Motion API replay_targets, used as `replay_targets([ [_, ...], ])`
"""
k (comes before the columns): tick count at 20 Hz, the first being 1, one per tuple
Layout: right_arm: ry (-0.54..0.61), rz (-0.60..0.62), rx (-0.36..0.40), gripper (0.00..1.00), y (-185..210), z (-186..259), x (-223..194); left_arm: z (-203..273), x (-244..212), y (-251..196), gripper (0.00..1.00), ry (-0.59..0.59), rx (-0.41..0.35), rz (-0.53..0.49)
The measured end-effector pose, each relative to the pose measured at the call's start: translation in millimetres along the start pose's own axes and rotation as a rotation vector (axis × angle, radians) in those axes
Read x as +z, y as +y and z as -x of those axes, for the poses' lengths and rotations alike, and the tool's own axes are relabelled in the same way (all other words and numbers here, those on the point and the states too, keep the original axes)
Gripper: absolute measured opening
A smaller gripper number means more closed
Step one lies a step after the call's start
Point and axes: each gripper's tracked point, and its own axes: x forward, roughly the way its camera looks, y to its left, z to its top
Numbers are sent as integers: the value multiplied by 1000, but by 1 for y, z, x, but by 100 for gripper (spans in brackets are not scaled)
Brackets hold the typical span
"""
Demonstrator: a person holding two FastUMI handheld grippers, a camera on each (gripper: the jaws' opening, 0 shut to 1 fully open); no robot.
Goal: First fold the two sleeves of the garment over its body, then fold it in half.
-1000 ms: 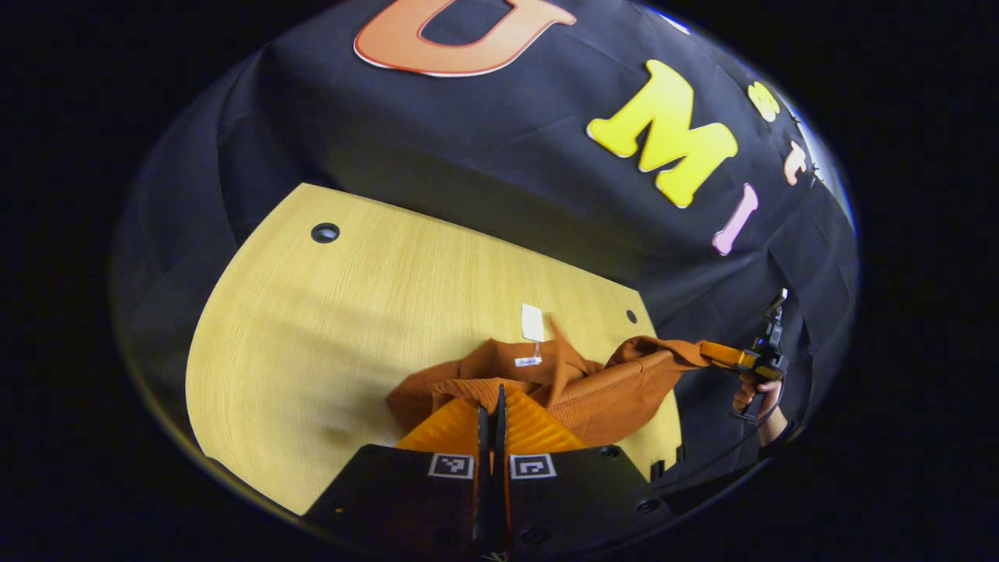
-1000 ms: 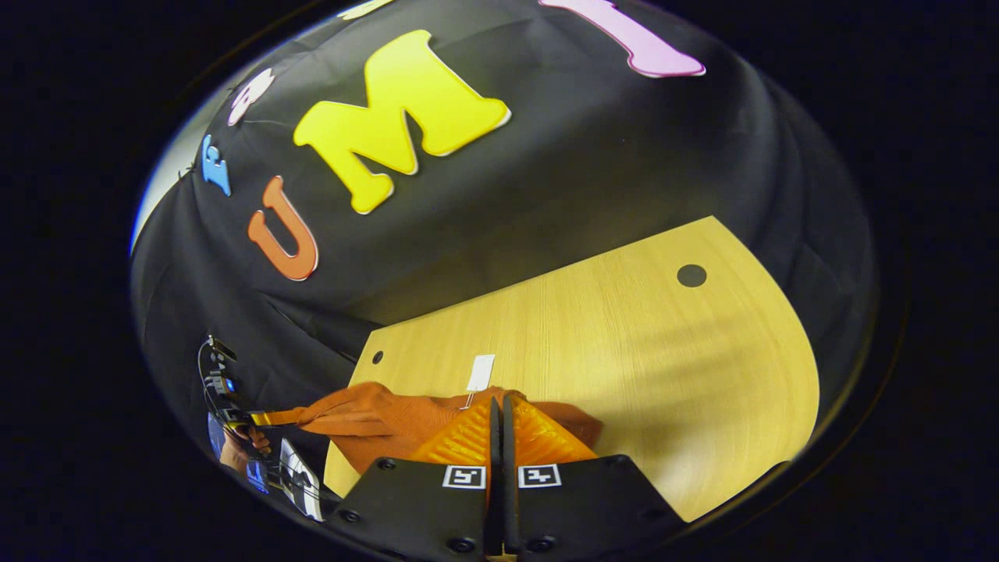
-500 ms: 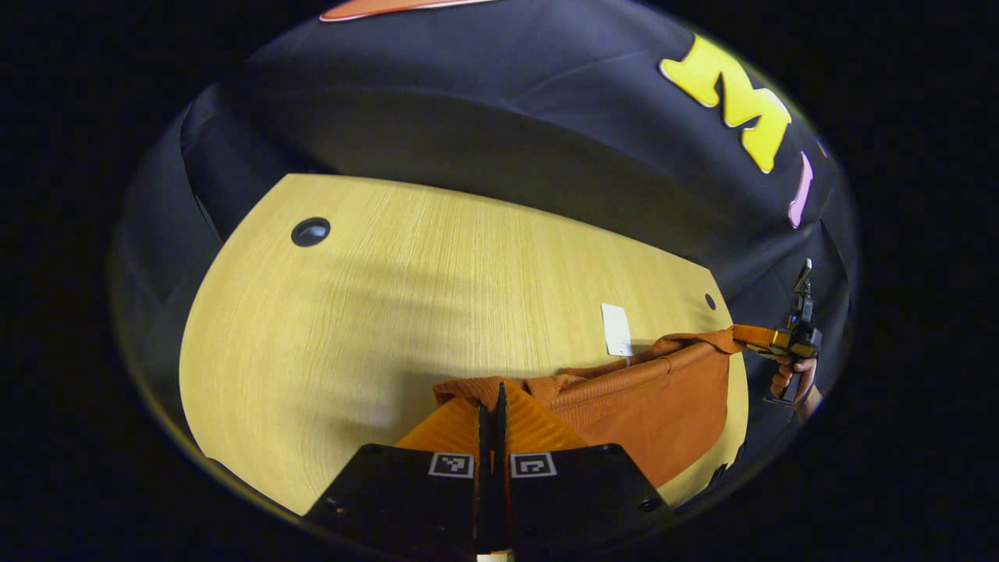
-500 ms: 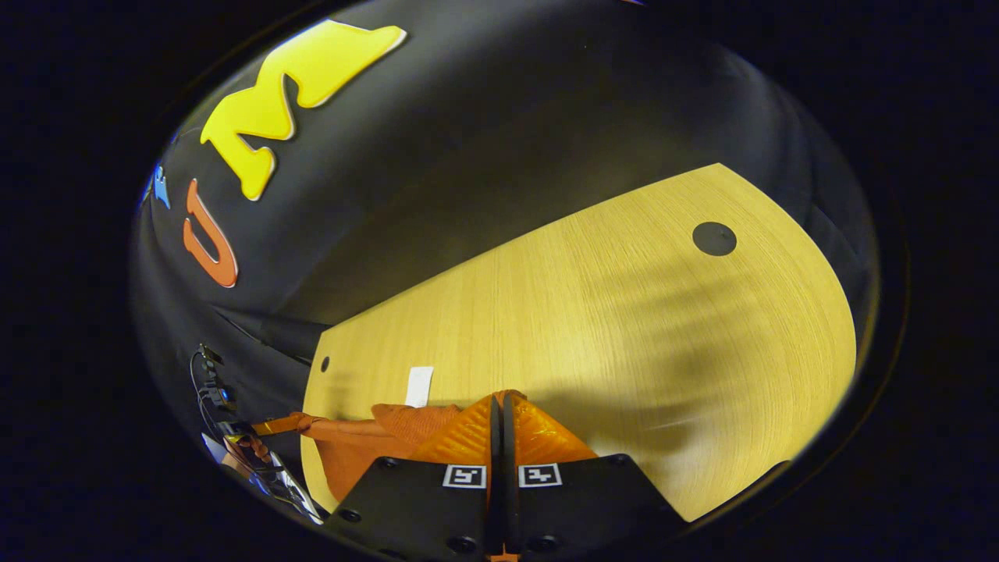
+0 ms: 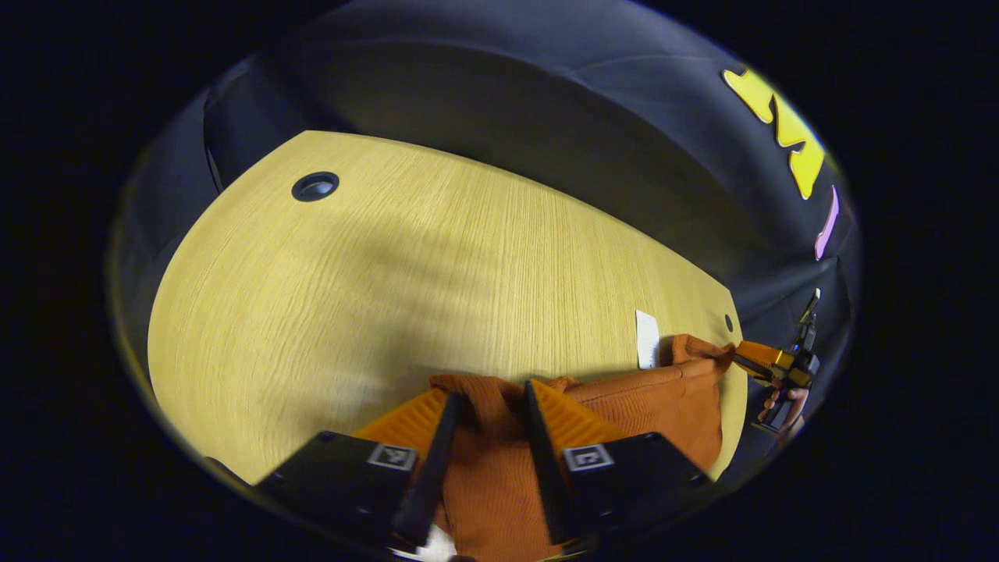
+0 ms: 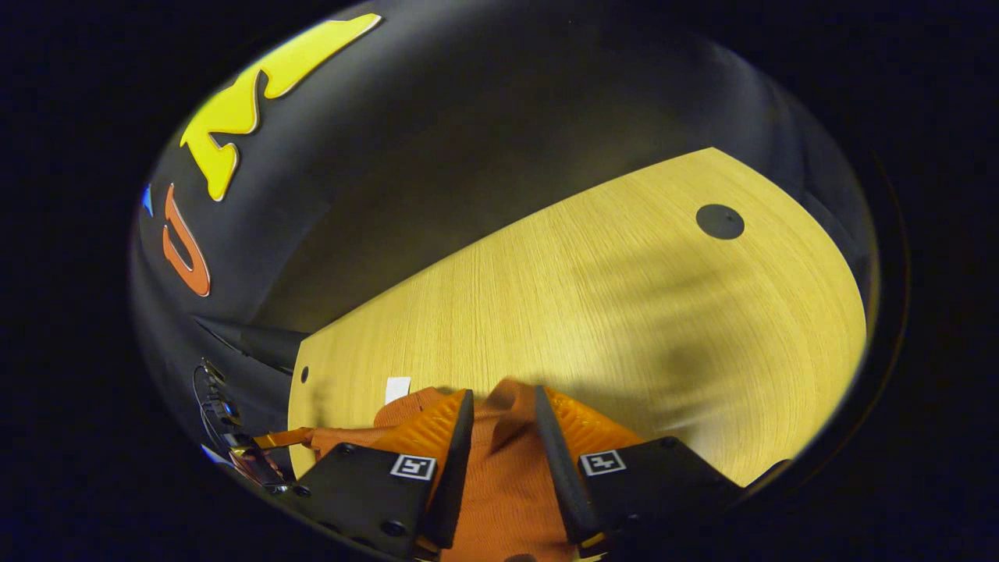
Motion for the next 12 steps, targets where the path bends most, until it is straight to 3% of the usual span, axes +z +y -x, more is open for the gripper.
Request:
replay_targets([
  [1,-12,7,-6,59,0,6,3,7,3,6,73,-15,26,-13],
  [2,-30,19,-14,52,0,13,5,14,6,7,100,-30,30,-20],
  [4,-64,48,-17,55,8,33,5,33,12,-1,100,-65,10,-10],
  [5,-82,70,-21,67,11,44,4,44,16,-2,99,-92,9,-9],
  [6,-101,94,-25,68,15,56,3,57,20,-1,99,-126,19,-18],
  [7,-125,119,-26,76,23,71,1,70,24,-4,99,-162,24,-32],
  [10,-208,184,-26,76,51,121,-5,111,25,-25,99,-244,20,-102],
  [11,-241,204,-24,81,60,140,-6,127,26,-31,99,-275,21,-129],
  [12,-279,226,-24,78,70,159,-6,142,28,-38,99,-312,21,-151],
])
